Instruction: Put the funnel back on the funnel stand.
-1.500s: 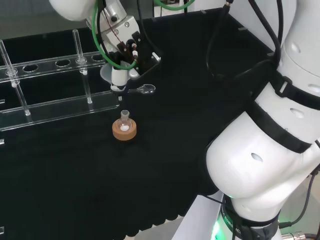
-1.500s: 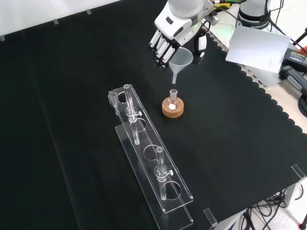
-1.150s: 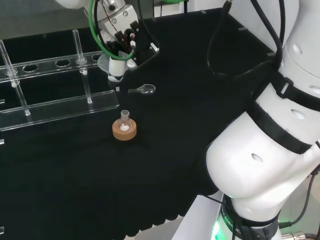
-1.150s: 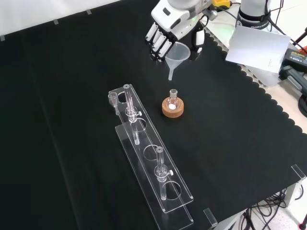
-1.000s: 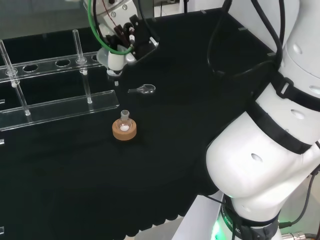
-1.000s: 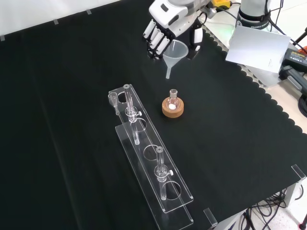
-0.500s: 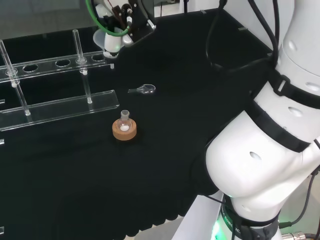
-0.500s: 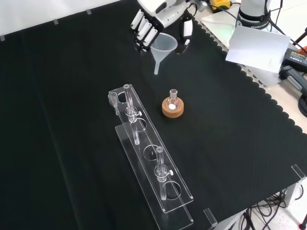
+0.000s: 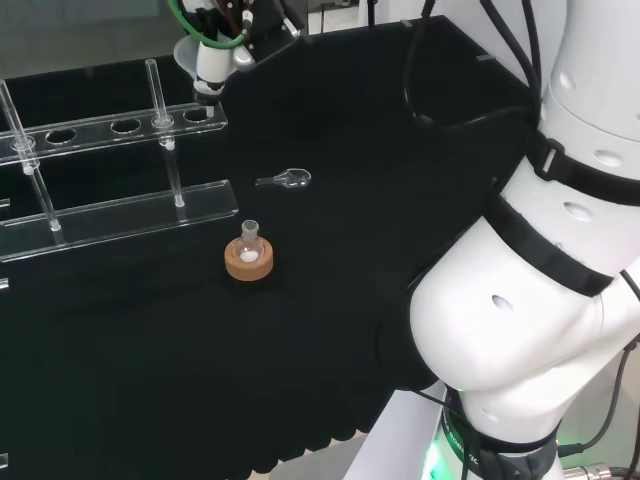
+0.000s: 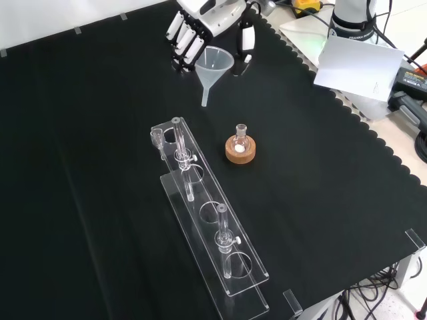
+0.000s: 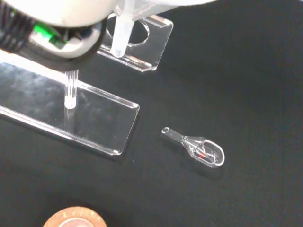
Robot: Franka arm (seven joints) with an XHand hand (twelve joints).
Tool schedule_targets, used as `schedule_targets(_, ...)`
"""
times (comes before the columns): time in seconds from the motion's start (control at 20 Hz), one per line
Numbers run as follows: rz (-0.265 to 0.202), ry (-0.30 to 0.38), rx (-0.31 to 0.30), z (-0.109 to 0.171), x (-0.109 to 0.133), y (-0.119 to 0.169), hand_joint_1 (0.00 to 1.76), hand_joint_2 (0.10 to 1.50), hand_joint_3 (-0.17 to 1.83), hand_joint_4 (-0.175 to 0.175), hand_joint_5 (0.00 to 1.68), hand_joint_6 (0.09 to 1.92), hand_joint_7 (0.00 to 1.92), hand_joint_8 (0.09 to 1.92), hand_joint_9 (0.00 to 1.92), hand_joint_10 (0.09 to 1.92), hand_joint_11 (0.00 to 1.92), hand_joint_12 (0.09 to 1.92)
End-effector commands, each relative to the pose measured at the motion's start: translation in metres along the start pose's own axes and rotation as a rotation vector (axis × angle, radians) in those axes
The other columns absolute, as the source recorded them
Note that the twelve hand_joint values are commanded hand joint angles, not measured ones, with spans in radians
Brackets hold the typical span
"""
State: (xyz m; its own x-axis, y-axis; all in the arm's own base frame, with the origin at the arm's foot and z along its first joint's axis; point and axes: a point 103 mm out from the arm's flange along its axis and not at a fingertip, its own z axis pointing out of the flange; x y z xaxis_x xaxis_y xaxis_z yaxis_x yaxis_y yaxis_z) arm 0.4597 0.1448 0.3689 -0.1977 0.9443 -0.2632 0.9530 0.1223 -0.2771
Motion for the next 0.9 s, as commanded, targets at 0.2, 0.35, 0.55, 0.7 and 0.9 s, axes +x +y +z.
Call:
schedule_targets(0.2, -0.026, -0.026, -0.01, -0.001, -0.003, 0.044, 0.94, 0.59, 0.63, 0.009, 0.62, 0.63, 0.51, 0.67, 0.85, 0.48, 0.59, 1.27)
schedule_targets(0.35, -0.038, -0.015, -0.002, 0.002, -0.005, 0.056, 0.94, 0.59, 0.64, 0.009, 0.62, 0.64, 0.51, 0.67, 0.85, 0.48, 0.59, 1.27)
schedule_targets(0.55, -0.042, -0.011, -0.006, 0.007, -0.01, 0.066, 0.94, 0.59, 0.64, 0.009, 0.62, 0.64, 0.51, 0.67, 0.85, 0.48, 0.59, 1.27)
schedule_targets(0.7, -0.042, -0.007, -0.01, 0.009, -0.013, 0.071, 0.94, 0.59, 0.64, 0.009, 0.62, 0.64, 0.51, 0.67, 0.85, 0.48, 0.59, 1.27)
schedule_targets(0.9, -0.05, 0.002, -0.006, 0.014, -0.014, 0.078, 0.94, 0.59, 0.64, 0.009, 0.62, 0.64, 0.51, 0.67, 0.85, 0.48, 0.59, 1.27)
